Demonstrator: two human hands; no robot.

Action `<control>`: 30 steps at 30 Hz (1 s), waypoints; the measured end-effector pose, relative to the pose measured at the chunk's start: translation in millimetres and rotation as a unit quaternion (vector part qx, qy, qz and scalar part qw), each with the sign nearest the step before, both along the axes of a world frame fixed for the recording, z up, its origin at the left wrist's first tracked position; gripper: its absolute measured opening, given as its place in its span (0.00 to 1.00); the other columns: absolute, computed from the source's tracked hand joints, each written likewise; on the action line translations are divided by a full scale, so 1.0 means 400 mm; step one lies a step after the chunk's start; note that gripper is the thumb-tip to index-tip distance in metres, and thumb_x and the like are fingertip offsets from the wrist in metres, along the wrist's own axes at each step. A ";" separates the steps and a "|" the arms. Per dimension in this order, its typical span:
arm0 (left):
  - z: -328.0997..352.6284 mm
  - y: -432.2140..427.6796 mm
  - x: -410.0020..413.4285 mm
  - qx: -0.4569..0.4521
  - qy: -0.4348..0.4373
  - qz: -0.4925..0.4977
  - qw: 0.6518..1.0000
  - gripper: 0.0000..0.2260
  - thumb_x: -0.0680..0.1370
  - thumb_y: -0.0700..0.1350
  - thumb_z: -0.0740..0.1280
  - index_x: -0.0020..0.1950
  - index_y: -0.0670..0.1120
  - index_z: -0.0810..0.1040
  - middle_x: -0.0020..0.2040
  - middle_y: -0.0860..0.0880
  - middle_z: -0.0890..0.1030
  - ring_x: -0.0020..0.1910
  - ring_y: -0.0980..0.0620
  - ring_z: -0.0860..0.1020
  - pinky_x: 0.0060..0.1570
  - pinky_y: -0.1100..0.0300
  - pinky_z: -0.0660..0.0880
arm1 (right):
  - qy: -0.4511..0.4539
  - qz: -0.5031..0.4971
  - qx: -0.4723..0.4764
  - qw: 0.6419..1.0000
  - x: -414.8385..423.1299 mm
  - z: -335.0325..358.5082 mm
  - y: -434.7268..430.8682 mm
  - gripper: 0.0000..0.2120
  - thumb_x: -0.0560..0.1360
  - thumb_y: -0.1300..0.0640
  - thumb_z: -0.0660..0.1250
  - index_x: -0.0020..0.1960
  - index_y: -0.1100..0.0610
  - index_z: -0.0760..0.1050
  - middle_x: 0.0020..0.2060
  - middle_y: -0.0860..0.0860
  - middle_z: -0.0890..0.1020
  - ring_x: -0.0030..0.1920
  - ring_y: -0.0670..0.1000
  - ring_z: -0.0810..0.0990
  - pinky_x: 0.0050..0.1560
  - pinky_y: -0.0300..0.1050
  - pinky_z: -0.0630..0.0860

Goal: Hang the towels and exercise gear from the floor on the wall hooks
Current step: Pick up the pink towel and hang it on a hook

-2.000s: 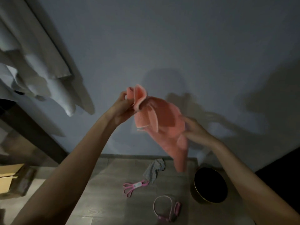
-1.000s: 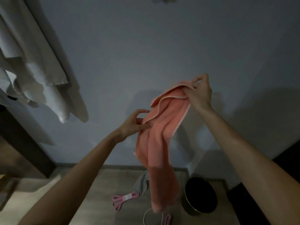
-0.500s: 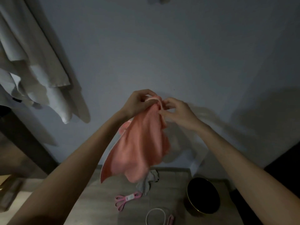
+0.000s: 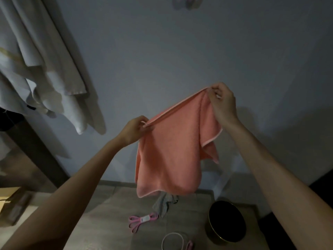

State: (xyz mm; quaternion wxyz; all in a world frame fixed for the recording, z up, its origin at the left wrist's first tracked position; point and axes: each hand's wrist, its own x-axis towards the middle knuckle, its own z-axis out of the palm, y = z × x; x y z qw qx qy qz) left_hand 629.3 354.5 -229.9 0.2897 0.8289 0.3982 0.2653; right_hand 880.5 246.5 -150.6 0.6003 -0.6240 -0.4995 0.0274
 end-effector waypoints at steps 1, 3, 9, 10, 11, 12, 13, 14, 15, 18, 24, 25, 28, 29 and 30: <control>-0.006 0.003 -0.010 0.003 -0.010 0.017 1.000 0.07 0.74 0.48 0.70 0.44 0.47 0.74 0.36 0.53 0.75 0.33 0.59 0.72 0.33 0.69 0.67 | 0.001 -0.010 0.001 1.000 0.011 -0.001 -0.001 0.02 0.77 0.60 0.63 0.46 0.56 0.73 0.41 0.50 0.77 0.46 0.46 0.75 0.43 0.29 0.67; -0.008 0.002 -0.021 0.006 -0.040 0.030 0.999 0.09 0.73 0.49 0.72 0.42 0.46 0.76 0.34 0.52 0.75 0.31 0.58 0.72 0.31 0.70 0.66 | -0.002 -0.031 -0.003 1.000 0.032 -0.007 -0.004 0.02 0.77 0.59 0.63 0.46 0.57 0.73 0.42 0.51 0.77 0.46 0.47 0.75 0.42 0.29 0.67; 0.022 -0.043 0.002 -0.102 -0.178 0.077 0.976 0.14 0.71 0.50 0.74 0.43 0.40 0.79 0.28 0.53 0.75 0.30 0.57 0.73 0.33 0.64 0.69 | 0.061 -0.035 -0.107 0.992 0.092 -0.062 -0.015 0.03 0.76 0.58 0.64 0.49 0.56 0.75 0.44 0.52 0.78 0.47 0.49 0.76 0.44 0.35 0.71; 0.031 -0.049 0.011 -0.090 -0.173 0.086 0.977 0.15 0.71 0.51 0.74 0.39 0.40 0.77 0.27 0.51 0.71 0.29 0.56 0.69 0.31 0.63 0.66 | 0.057 -0.026 -0.136 0.989 0.097 -0.076 -0.018 0.05 0.76 0.58 0.65 0.50 0.57 0.76 0.44 0.52 0.78 0.48 0.50 0.76 0.48 0.40 0.72; 0.042 -0.056 0.020 -0.068 -0.162 0.090 0.980 0.16 0.70 0.52 0.74 0.36 0.41 0.74 0.27 0.50 0.66 0.28 0.56 0.65 0.28 0.63 0.61 | 0.050 -0.017 -0.160 0.986 0.098 -0.088 -0.023 0.06 0.75 0.59 0.66 0.52 0.58 0.77 0.45 0.51 0.79 0.49 0.51 0.77 0.52 0.43 0.73; 0.054 -0.063 0.031 -0.043 -0.152 0.085 0.984 0.17 0.70 0.52 0.74 0.34 0.42 0.72 0.27 0.51 0.63 0.27 0.56 0.61 0.27 0.63 0.58 | 0.046 -0.004 -0.179 0.983 0.096 -0.099 -0.029 0.06 0.74 0.59 0.67 0.51 0.56 0.77 0.45 0.51 0.79 0.49 0.51 0.78 0.55 0.46 0.74; 0.066 -0.070 0.043 -0.019 -0.144 0.072 0.987 0.18 0.70 0.51 0.74 0.32 0.43 0.70 0.26 0.52 0.61 0.26 0.57 0.59 0.26 0.64 0.56 | 0.048 0.014 -0.192 0.980 0.090 -0.107 -0.035 0.06 0.73 0.59 0.68 0.50 0.54 0.77 0.45 0.50 0.80 0.48 0.51 0.79 0.56 0.48 0.75; 0.079 -0.077 0.054 0.002 -0.138 0.056 0.989 0.18 0.71 0.50 0.74 0.30 0.45 0.68 0.26 0.53 0.60 0.25 0.57 0.58 0.25 0.64 0.54 | 0.050 0.041 -0.201 0.977 0.079 -0.110 -0.042 0.05 0.73 0.59 0.68 0.48 0.51 0.78 0.45 0.49 0.81 0.47 0.50 0.79 0.55 0.48 0.75; 0.091 -0.085 0.065 0.024 -0.129 0.042 0.990 0.19 0.71 0.50 0.74 0.29 0.47 0.66 0.25 0.53 0.59 0.24 0.56 0.58 0.25 0.64 0.54 | 0.043 0.070 -0.208 0.975 0.064 -0.110 -0.047 0.05 0.73 0.57 0.69 0.47 0.49 0.78 0.46 0.47 0.81 0.47 0.50 0.80 0.54 0.47 0.76; 0.118 -0.108 0.098 0.094 -0.092 0.009 0.991 0.19 0.71 0.49 0.73 0.28 0.51 0.65 0.25 0.53 0.61 0.26 0.55 0.60 0.27 0.63 0.56 | 0.023 0.141 -0.202 0.969 0.012 -0.087 -0.051 0.04 0.74 0.53 0.69 0.48 0.50 0.80 0.46 0.46 0.83 0.48 0.48 0.81 0.53 0.42 0.74; 0.140 -0.162 0.135 0.202 -0.021 -0.015 0.979 0.16 0.72 0.48 0.71 0.31 0.49 0.67 0.25 0.53 0.66 0.26 0.52 0.63 0.29 0.61 0.58 | 0.038 0.176 -0.179 0.967 -0.057 -0.029 -0.040 0.09 0.73 0.48 0.69 0.44 0.52 0.83 0.37 0.40 0.82 0.35 0.32 0.76 0.45 0.34 0.72; 0.141 -0.171 0.138 0.207 -0.020 -0.010 0.978 0.16 0.72 0.47 0.71 0.31 0.49 0.67 0.25 0.53 0.66 0.26 0.52 0.63 0.30 0.59 0.58 | 0.039 0.179 -0.181 0.966 -0.060 -0.025 -0.039 0.09 0.72 0.47 0.69 0.44 0.52 0.83 0.37 0.41 0.83 0.36 0.33 0.77 0.45 0.34 0.72; 0.139 -0.193 0.139 0.225 -0.005 0.004 0.974 0.15 0.73 0.48 0.71 0.32 0.51 0.67 0.26 0.52 0.68 0.28 0.50 0.65 0.32 0.57 0.61 | 0.050 0.183 -0.190 0.963 -0.070 -0.028 -0.032 0.10 0.70 0.47 0.71 0.45 0.52 0.84 0.41 0.45 0.85 0.42 0.39 0.79 0.48 0.37 0.74; 0.137 -0.196 0.136 0.230 0.000 0.007 0.973 0.15 0.73 0.48 0.71 0.32 0.51 0.67 0.26 0.52 0.68 0.27 0.50 0.66 0.32 0.57 0.62 | 0.055 0.186 -0.191 0.962 -0.074 -0.029 -0.030 0.10 0.70 0.48 0.71 0.46 0.53 0.84 0.42 0.46 0.85 0.42 0.40 0.79 0.48 0.37 0.74; 0.134 -0.199 0.131 0.233 0.005 0.011 0.972 0.15 0.73 0.49 0.71 0.32 0.51 0.67 0.26 0.52 0.68 0.27 0.50 0.66 0.32 0.58 0.62 | 0.058 0.193 -0.193 0.960 -0.079 -0.029 -0.029 0.09 0.70 0.49 0.72 0.46 0.53 0.84 0.42 0.46 0.85 0.42 0.40 0.79 0.48 0.37 0.74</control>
